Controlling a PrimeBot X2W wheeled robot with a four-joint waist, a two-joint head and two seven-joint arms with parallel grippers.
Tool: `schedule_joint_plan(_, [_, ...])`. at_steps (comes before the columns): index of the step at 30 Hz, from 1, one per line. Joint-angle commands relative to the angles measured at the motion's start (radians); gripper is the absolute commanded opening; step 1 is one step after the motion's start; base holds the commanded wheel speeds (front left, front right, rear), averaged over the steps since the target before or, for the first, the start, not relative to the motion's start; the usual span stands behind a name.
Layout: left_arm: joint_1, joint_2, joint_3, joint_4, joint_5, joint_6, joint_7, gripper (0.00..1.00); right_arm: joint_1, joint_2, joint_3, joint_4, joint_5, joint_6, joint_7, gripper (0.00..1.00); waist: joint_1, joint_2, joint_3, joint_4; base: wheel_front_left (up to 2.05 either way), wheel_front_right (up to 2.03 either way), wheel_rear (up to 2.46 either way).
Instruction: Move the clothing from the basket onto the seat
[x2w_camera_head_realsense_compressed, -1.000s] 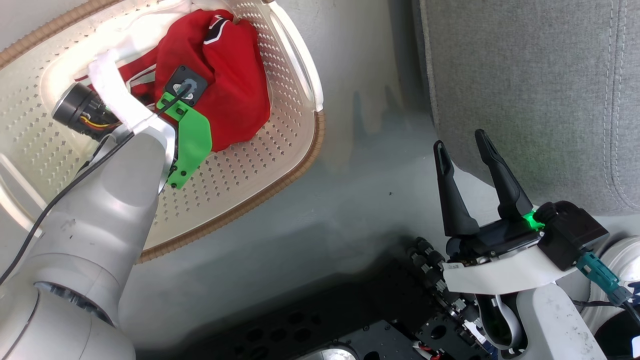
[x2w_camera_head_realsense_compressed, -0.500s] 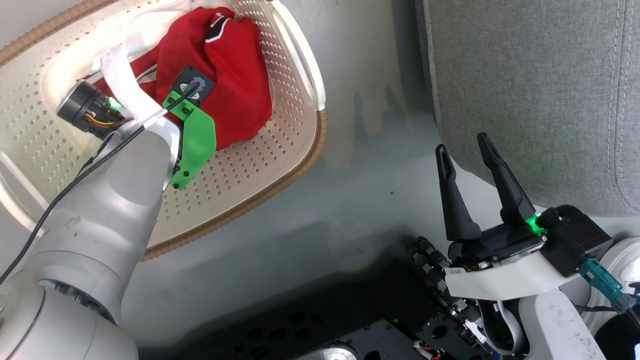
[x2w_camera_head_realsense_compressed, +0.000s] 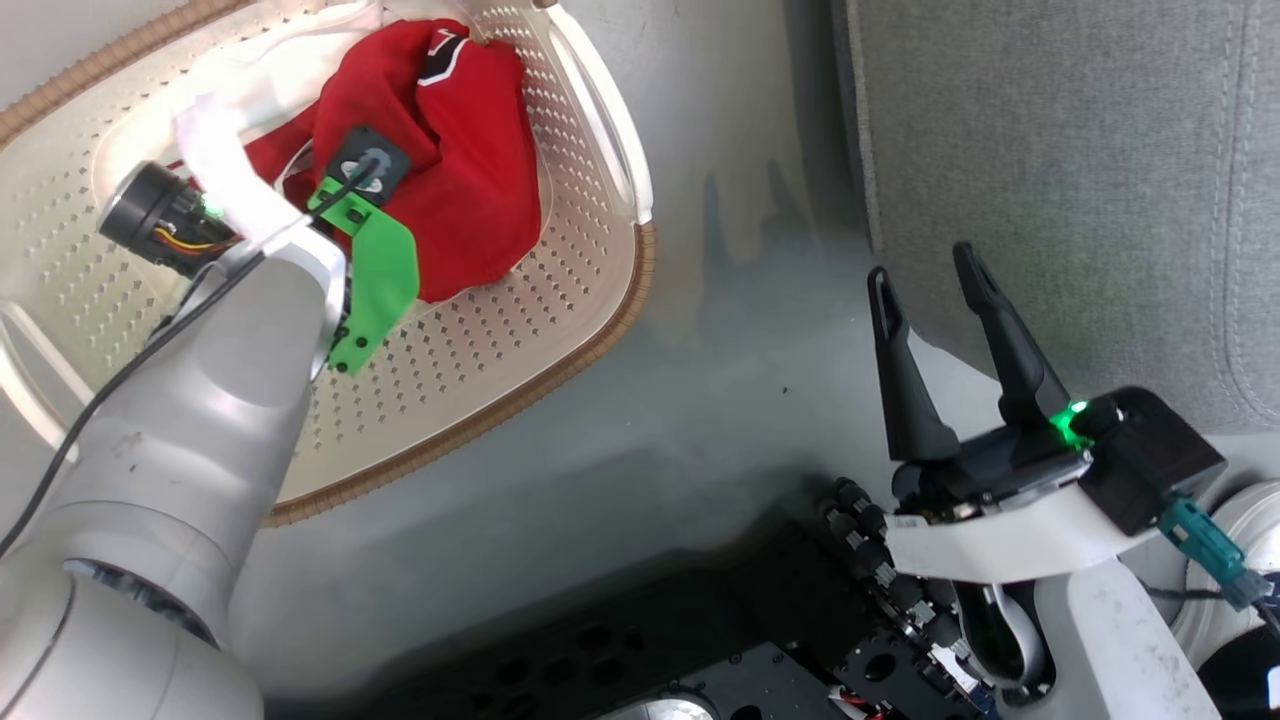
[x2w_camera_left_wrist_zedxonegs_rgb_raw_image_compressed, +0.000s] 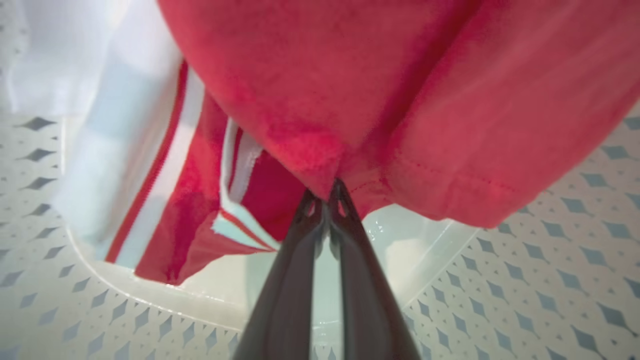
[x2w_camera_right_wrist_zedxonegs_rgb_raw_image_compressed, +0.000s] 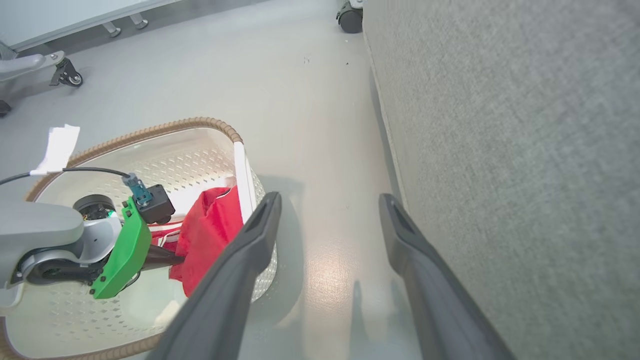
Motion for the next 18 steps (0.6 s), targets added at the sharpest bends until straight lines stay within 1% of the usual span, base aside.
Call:
schedule_joint_plan(1, [-0.01,0.017,0.004,0.0,-0.009,0.009,-0.006,0.0,-0.021,0.0,0.0,0.005,0.0,-0.001,-0.003,1.0,0.0,0.0,-0.01,-0.008,0.0,0.0,0.0])
schedule_joint_plan(14, [0.042,0.067,0.048,0.0,-0.076,0.025,-0.05,0.0,-0.163,0.0,0.015,0.057,0.035,-0.001,-0.003,1.0,0.0,0.0,-0.111,-0.044,0.0,0.0,0.0])
schedule_joint_plan(18, [0.081,0.039,0.065,0.0,-0.104,0.021,-0.083,0.0,-0.165,0.0,-0.003,0.081,0.019,-0.001,-0.003,1.0,0.0,0.0,-0.184,-0.017,0.0,0.0,0.0])
